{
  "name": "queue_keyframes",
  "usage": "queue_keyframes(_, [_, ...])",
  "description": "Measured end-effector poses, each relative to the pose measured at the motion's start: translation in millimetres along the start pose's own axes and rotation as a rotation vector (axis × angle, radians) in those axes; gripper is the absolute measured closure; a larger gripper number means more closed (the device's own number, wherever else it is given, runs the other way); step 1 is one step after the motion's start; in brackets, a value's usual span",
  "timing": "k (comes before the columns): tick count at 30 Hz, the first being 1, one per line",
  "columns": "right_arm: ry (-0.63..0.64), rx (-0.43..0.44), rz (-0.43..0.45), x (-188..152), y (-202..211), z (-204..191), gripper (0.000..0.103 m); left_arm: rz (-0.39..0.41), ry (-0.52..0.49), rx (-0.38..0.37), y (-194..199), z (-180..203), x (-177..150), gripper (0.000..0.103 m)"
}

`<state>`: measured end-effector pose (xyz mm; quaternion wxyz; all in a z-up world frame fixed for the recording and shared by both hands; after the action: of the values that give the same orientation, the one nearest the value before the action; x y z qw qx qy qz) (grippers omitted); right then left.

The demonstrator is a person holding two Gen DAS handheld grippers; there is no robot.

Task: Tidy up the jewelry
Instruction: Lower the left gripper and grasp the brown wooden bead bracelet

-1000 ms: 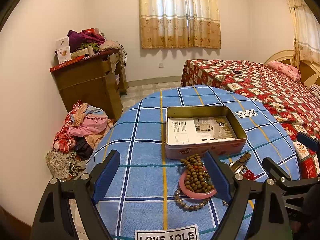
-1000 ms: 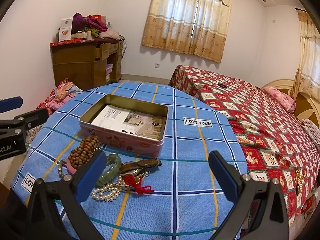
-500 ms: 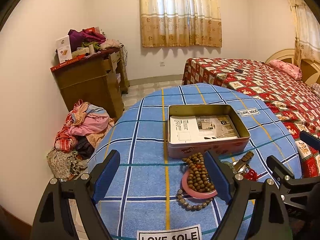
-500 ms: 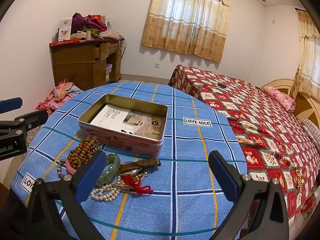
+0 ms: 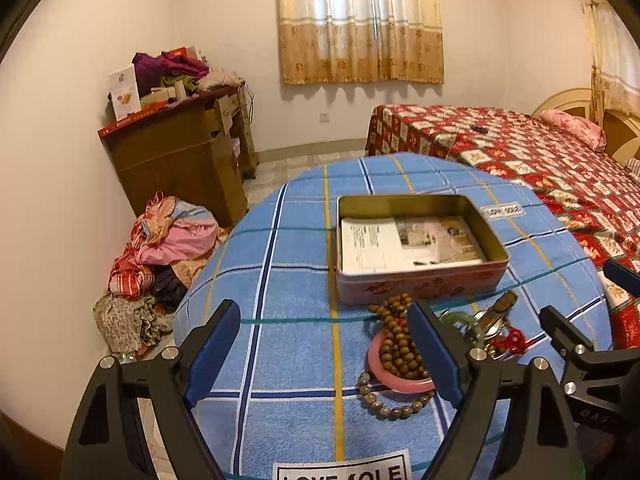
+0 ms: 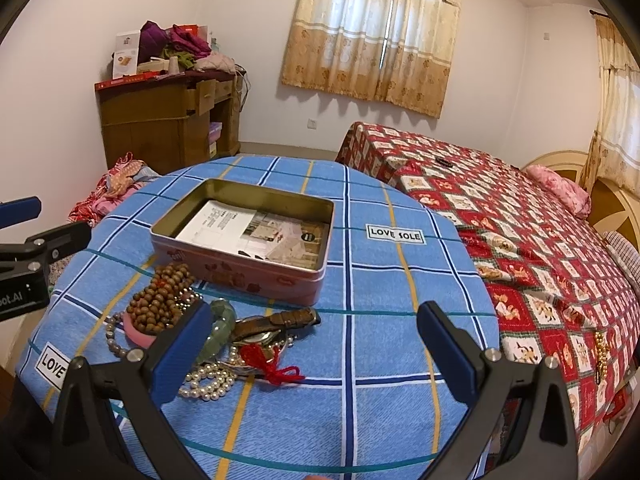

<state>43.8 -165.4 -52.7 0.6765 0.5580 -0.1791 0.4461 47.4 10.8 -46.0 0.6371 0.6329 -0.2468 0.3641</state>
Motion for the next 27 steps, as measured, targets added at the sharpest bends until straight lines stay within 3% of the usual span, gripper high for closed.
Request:
queue_keyframes(8, [-0.01,0.016,-0.077,-21.7,-27.9,-5.7,0.009,-0.056,-0.032,-0.018,-29.2,8.3,-18.2,0.017])
queue_keyframes(20, [-0.04,0.033,-0.114,-33.4,-37.5,-8.1,0.009,-0.111,-0.091,-0.056,-68.6,40.7,-19.2,0.019])
queue_keyframes(23, [-0.043,0.036,-0.112,-33.7,-38.7,-8.2,0.009,-0.18,-0.086,-0.062,-86.3,43.1,-26.4,0.029])
queue_keyframes(25, [-0.046,0.04,-0.114,-34.8,-39.8,-9.2,0.009,-0.198,-0.076,-0.104,-87.0,44.3,-30.6,0.042])
queue_keyframes(27, [-0.05,0.046,-0.116,-35.2,-41.6,-8.7,0.009,-0.194,-0.079,-0.142,-83.3,46.7,-33.4,0.073])
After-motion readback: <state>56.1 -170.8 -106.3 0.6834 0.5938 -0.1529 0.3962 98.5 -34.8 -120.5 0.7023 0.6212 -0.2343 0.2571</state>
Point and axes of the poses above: each gripper's, at about its wrist camera, not at the fingertips, and y roughly against the way its jaws point, z to its right, x to its top, the point moved 4 cm from there along -y, roughly the way its jaws point, and after that the axes turned 11 degrees about y, right-handed, at the moved point
